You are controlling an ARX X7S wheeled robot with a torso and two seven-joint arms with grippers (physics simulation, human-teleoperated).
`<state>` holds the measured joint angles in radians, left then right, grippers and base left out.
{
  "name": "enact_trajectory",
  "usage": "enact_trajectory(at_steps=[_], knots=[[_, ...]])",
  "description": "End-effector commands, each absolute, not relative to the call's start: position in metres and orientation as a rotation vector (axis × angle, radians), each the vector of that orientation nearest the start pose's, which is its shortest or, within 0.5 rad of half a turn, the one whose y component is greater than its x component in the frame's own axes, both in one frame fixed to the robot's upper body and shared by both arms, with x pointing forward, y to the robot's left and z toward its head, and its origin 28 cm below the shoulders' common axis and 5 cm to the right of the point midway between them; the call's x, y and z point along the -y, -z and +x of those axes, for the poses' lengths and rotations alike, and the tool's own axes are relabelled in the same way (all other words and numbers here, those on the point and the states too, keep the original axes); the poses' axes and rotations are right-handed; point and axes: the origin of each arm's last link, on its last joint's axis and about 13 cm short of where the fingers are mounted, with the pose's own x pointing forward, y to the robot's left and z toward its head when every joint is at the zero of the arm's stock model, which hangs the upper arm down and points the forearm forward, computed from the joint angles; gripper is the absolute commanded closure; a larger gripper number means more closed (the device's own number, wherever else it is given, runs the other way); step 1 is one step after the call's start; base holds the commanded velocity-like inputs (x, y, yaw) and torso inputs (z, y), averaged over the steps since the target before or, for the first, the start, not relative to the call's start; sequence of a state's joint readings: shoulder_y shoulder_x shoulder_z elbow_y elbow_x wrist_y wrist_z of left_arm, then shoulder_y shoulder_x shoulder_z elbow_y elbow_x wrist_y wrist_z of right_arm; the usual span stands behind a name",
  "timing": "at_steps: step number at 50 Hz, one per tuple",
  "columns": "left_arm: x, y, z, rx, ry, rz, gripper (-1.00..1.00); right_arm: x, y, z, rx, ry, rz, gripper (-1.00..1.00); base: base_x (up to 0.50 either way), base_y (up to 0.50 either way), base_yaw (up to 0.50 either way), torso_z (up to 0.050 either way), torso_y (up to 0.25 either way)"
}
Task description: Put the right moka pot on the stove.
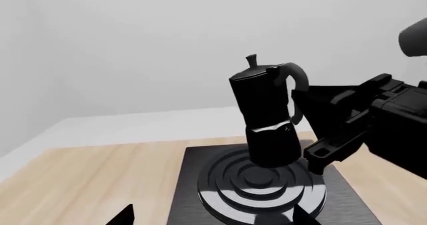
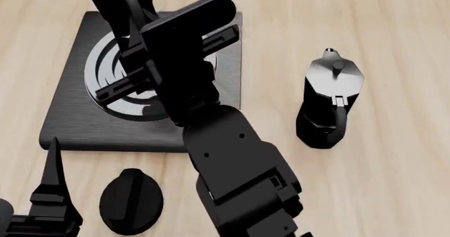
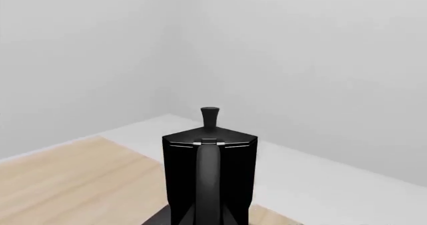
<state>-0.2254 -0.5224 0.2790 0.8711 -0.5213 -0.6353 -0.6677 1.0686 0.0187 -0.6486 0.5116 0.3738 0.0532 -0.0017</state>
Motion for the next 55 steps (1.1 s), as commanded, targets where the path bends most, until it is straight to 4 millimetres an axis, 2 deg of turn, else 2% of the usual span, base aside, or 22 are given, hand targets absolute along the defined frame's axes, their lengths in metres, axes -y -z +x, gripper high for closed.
enact_trajectory(at_steps=[1,24,55], knots=[[-0.207,-0.168,0.184,0.260,-0.023,0.077,-1.00,-0.008,-0.218,0.394,0.414,-0.530,-0.138,1.00,0.00,0.00,0.00,0.000,0.000],[-0.207,-0.169,0.184,0.261,-0.025,0.075,-1.00,-0.012,-0.208,0.407,0.396,-0.538,-0.123,1.00,0.00,0.00,0.00,0.000,0.001],[-0.206,-0.169,0.183,0.269,-0.020,0.071,-1.00,-0.012,-0.187,0.404,0.283,-0.602,-0.098,1.00,0.00,0.00,0.00,0.000,0.001]])
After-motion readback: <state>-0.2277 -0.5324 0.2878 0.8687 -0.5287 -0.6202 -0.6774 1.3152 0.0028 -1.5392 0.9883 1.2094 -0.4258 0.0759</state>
